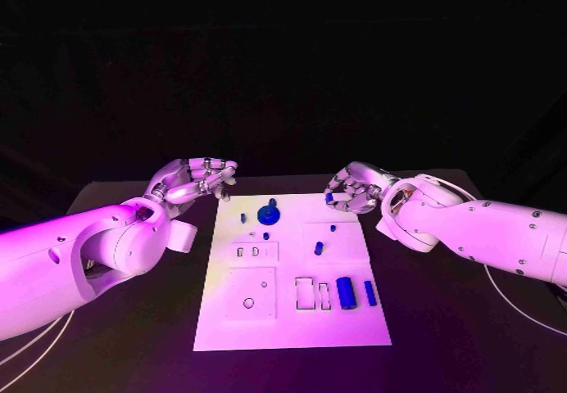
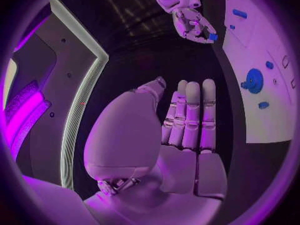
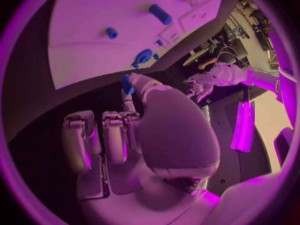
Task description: Assemble the parts on the task board
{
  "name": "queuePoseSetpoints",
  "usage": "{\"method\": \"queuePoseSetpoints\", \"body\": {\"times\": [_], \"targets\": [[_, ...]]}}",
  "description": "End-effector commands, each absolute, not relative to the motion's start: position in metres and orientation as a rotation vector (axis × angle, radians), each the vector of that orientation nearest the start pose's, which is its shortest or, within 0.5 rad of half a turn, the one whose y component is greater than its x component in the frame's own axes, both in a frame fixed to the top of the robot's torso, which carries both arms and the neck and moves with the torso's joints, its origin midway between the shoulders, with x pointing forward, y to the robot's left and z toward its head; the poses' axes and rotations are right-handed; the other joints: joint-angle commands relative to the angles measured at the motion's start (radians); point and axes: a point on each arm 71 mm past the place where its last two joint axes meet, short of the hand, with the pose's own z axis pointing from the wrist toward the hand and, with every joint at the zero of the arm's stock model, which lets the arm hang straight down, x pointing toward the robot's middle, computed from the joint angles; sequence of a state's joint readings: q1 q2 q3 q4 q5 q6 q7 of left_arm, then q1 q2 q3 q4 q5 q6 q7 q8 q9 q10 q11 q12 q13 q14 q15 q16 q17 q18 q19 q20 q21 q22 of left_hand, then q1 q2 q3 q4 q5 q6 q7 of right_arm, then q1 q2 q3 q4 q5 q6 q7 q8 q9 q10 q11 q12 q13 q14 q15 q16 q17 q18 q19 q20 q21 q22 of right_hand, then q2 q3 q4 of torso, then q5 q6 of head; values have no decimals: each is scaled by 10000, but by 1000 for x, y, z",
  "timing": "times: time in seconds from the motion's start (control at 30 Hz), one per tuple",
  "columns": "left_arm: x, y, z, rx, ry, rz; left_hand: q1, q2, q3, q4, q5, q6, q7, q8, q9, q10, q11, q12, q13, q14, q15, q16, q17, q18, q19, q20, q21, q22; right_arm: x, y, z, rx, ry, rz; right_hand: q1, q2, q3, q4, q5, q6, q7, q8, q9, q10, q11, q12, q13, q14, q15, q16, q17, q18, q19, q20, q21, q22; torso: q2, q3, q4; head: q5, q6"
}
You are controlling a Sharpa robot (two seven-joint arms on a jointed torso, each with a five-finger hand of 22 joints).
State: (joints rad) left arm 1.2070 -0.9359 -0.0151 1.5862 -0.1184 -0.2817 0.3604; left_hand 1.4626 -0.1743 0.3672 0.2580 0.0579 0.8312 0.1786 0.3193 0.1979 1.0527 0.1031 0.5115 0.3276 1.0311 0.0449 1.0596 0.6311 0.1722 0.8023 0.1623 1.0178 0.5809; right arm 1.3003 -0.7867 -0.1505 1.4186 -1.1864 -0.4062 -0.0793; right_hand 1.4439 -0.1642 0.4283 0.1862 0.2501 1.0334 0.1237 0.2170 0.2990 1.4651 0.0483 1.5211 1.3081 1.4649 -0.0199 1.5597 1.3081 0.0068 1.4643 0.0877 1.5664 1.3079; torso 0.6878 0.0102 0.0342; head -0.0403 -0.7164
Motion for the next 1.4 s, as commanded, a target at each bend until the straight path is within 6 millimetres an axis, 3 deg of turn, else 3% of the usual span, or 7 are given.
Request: {"method": "queuePoseSetpoints", "body": {"times": [0.03, 0.5, 0.77, 0.97, 1.07, 1.27, 1.4], "targets": [[481, 231, -160, -9792, 14557, -15251, -126, -17, 72, 1, -45, -43, 7, 46, 39, -184, 8, 265, 186, 45, -1, 140, 88, 105, -36, -44, 103, 56, 505, -192, -175, 1146, 16558, 6419, -26, 82, 72, -10, 64, 36, -32, 135, 147, 605, -83, -50, 2075, 979, -71, 4, 2279, -58, 1043, -63, 10, 2605, -32, -13, -4, 72, -41], [483, 228, -162, -9846, 14656, -15237, -203, -64, 134, 20, -47, -151, 76, 67, 102, -433, 58, 678, 447, 113, 28, 341, 210, 107, -35, -39, 280, 140, 470, -105, -205, 989, 17042, 7146, -255, -26, 320, -231, 397, -95, -13, 224, 206, 592, -75, -78, 2056, 965, -73, -19, 2216, -46, 1017, -76, -32, 2577, -11, -23, 9, 203, -146], [484, 226, -162, -9873, 14702, -15304, -211, -59, 158, 25, -47, -168, 88, 83, 120, -532, 73, 730, 481, 129, 39, 377, 232, 109, -23, -35, 318, 155, 458, -84, -226, 704, 17254, 7133, -279, -28, 339, -245, 394, -93, -13, 238, 213, 613, -74, -53, 2081, 963, -72, -22, 2206, -41, 1006, -75, -50, 2564, -27, -27, -6, 260, -206], [484, 225, -163, -9882, 14761, -15357, -213, -53, 190, 28, -47, -197, 108, 95, 138, -656, 95, 749, 493, 173, 53, 429, 294, 114, 17, -33, 370, 173, 453, -73, -232, 396, 17306, 7168, -385, -71, 351, -260, 359, -103, -11, 262, 227, 619, -71, -50, 2085, 961, -69, -25, 2197, -42, 1007, -73, -49, 2565, -13, -16, 26, 264, -228], [484, 224, -163, -9886, 14788, -15372, -219, -54, 209, 30, -47, -214, 118, 107, 152, -719, 106, 767, 499, 253, 60, 507, 407, 119, 76, -33, 427, 194, 451, -68, -235, 223, 17381, 7143, -446, -87, 360, -265, 328, -107, -14, 277, 235, 627, -72, -41, 2094, 964, -68, -22, 2208, -43, 1011, -73, -43, 2569, -19, -7, 15, 281, -265], [484, 223, -163, -9886, 14836, -15404, -227, -56, 227, 32, -48, -227, 123, 122, 167, -769, 113, 788, 503, 369, 63, 618, 567, 122, 143, -35, 494, 218, 451, -61, -239, 38, 17508, 6974, -568, -139, 368, -284, 229, -108, -25, 314, 253, 635, -79, -35, 2102, 966, -72, -21, 2213, -45, 1016, -73, -37, 2574, -4, -28, 17, 323, -297], [484, 223, -163, -9888, 14861, -15416, -234, -58, 244, 35, -49, -239, 127, 134, 180, -816, 118, 792, 498, 454, 65, 699, 680, 123, 198, -38, 550, 239, 450, -58, -241, -50, 17506, 6910, -602, -151, 374, -290, 198, -117, -27, 321, 256, 638, -81, -32, 2105, 966, -74, -20, 2215, -45, 1015, -74, -37, 2574, -2, -14, 1, 339, -316]]}}
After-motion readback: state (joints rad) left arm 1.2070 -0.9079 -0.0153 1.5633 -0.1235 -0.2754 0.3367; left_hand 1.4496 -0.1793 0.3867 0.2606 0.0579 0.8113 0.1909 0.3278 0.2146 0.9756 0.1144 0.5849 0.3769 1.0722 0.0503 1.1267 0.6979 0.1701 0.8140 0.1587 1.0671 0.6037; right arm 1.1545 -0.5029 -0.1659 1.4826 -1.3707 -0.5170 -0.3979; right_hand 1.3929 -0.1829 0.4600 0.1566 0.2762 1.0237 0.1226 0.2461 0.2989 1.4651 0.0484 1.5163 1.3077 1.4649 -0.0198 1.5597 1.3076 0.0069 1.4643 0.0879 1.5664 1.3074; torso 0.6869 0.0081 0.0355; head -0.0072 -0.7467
